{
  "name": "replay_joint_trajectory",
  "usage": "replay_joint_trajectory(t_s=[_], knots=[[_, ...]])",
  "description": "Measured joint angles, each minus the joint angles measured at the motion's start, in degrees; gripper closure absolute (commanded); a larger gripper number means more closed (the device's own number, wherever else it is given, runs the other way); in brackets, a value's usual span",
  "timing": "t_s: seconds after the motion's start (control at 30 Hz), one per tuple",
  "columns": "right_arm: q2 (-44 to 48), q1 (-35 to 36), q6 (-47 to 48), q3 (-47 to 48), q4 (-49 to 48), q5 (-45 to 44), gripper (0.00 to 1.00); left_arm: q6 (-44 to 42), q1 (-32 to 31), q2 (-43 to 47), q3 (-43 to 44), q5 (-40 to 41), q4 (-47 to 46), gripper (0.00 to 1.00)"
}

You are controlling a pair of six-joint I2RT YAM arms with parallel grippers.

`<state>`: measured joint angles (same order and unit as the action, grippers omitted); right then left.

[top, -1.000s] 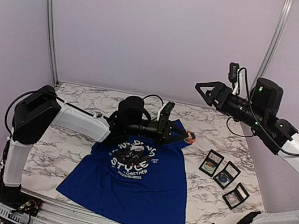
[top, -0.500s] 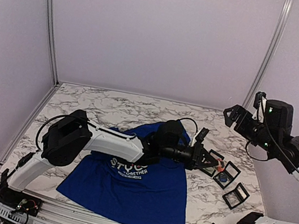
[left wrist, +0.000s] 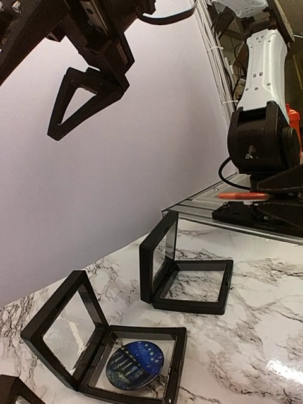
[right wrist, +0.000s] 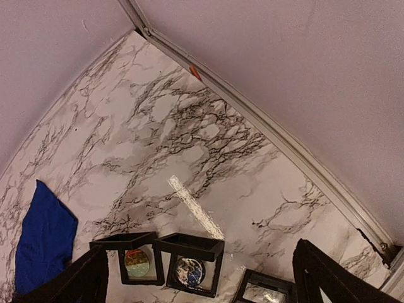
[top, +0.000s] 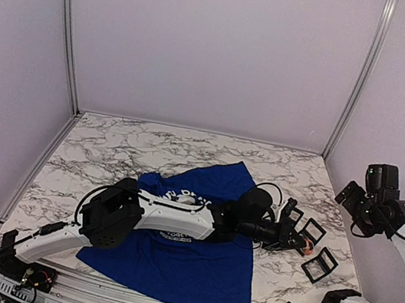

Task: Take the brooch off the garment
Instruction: Move the brooch box to the corner of the board.

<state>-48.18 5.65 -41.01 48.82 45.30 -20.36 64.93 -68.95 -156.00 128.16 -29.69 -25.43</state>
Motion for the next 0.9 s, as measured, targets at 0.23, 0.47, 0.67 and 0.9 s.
replay_joint_trajectory(t_s=[0.23,0.47,0.67,0.9], knots=[[-0.79,-13.77,-0.24,-1.86,2.23,2.14,0.02,-0.74,-1.07,-2.97,4.26,3.63,2.03,1.0],[-3.54,-18.45,-1.22,-6.97,0.98,4.52,0.02,-1.55,-2.36,-3.96,6.91,7.43,3.96,1.0],[-8.7,-21.9,-1.64,-11.13,-2.25,8.26,0.02,-3.45,-4.22,-4.46,8.28,8.37,4.83,1.0],[-17.59,-23.69,-0.57,-11.69,-6.38,13.31,0.01,-4.48,-4.83,-5.2,8.28,8.13,5.2,1.0]])
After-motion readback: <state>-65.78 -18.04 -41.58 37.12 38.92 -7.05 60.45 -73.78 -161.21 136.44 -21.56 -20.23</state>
